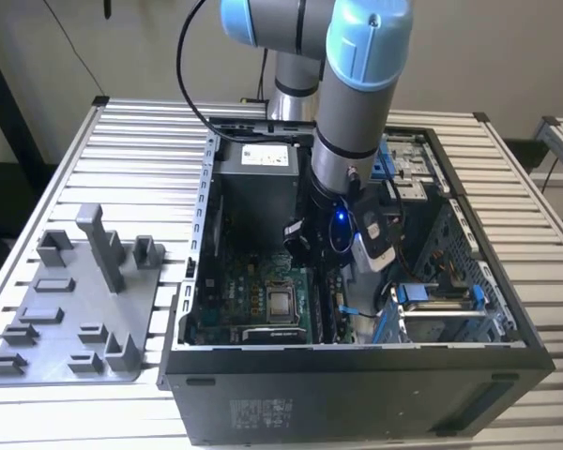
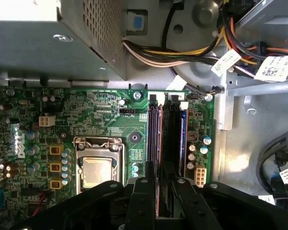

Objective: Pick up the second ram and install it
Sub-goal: 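Press down the second ram until it locks into place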

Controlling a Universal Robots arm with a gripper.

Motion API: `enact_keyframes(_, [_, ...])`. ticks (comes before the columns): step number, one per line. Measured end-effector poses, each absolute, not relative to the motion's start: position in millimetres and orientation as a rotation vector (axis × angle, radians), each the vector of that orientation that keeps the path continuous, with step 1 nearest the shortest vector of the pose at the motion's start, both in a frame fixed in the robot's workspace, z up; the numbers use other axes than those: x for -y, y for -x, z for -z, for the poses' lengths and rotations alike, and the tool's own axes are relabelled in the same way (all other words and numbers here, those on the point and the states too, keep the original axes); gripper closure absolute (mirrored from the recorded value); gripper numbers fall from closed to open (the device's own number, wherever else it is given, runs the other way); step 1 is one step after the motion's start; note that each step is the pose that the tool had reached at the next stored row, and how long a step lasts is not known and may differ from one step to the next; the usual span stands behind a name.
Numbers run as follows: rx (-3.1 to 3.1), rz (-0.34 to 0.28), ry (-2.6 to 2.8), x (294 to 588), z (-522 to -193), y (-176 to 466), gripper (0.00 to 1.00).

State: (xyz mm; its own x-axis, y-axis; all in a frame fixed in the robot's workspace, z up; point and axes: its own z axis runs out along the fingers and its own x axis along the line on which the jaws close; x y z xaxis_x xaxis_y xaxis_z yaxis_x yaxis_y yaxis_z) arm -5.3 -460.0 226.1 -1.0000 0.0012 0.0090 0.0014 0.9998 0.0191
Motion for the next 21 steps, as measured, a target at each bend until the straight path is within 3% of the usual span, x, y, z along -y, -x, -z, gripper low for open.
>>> enact_keyframes(9, [3.132,0.032,0.002,460.0,-224.1,5.4,0.78])
enact_keyframes(13, [3.132,0.033,0.002,460.1,-224.1,5.4,0.88])
enact_keyframes(21, [3.132,0.034,0.002,460.3,-224.1,5.4,0.88])
